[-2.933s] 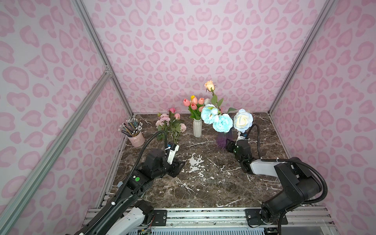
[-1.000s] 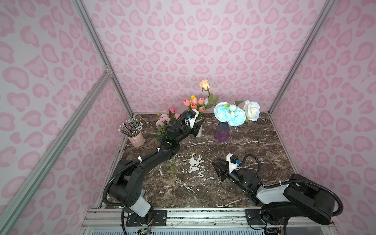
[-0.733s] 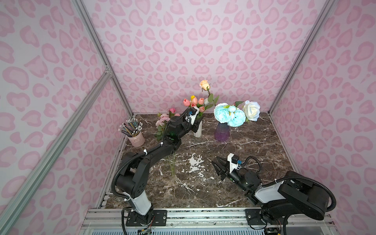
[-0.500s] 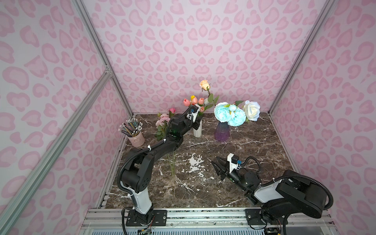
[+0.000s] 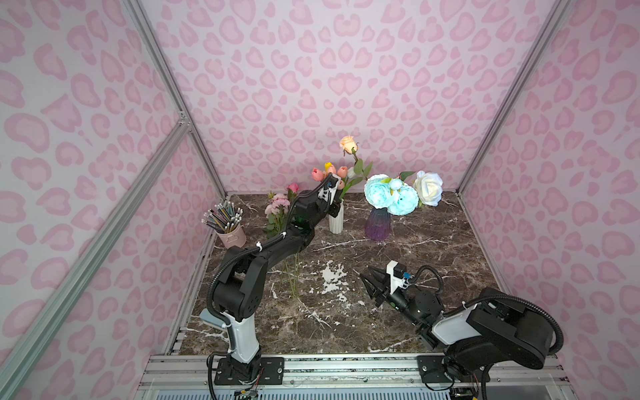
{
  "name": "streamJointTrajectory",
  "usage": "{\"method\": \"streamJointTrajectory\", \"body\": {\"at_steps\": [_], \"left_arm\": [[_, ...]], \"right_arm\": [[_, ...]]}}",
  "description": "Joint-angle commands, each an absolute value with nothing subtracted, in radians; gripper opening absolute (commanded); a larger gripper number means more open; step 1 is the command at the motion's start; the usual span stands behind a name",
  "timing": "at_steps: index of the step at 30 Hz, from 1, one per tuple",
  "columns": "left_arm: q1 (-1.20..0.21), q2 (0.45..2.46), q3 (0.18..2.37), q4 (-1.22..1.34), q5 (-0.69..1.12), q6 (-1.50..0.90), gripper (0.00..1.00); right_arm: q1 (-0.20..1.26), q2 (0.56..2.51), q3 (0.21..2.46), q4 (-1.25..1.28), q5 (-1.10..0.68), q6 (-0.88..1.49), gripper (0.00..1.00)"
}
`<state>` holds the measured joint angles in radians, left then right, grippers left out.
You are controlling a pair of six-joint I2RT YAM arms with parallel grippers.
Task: Pick out pink flowers from the vase
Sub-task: Pick up the flower from the vase.
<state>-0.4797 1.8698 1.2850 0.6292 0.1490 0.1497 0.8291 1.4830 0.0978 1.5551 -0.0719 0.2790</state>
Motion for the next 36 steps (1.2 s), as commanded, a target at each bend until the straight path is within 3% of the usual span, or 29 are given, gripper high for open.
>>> {"method": "streamJointTrajectory", "body": {"at_steps": [1, 8, 18, 36], "left_arm": [[-0.480, 1.875, 1.294, 0.648, 0.129, 0.150, 0.14], [-0.480, 1.842, 1.297, 0.654, 0.129, 0.143, 0.08], [-0.483, 1.759, 1.324, 0.609, 0.138, 0.138, 0.07], [-0.538, 1.377, 1.348, 0.357, 0.161, 0.140, 0.05]], "right_arm": [[0.828, 1.487, 0.091, 1.655, -0.069, 0.287, 0.46], [0.819, 1.500, 0.087, 1.676, -0.074, 0.303, 0.46], [0.809, 1.517, 0.084, 1.689, -0.066, 0.325, 0.46], [0.831, 1.464, 0.073, 1.654, -0.024, 0.304, 0.41]]}}
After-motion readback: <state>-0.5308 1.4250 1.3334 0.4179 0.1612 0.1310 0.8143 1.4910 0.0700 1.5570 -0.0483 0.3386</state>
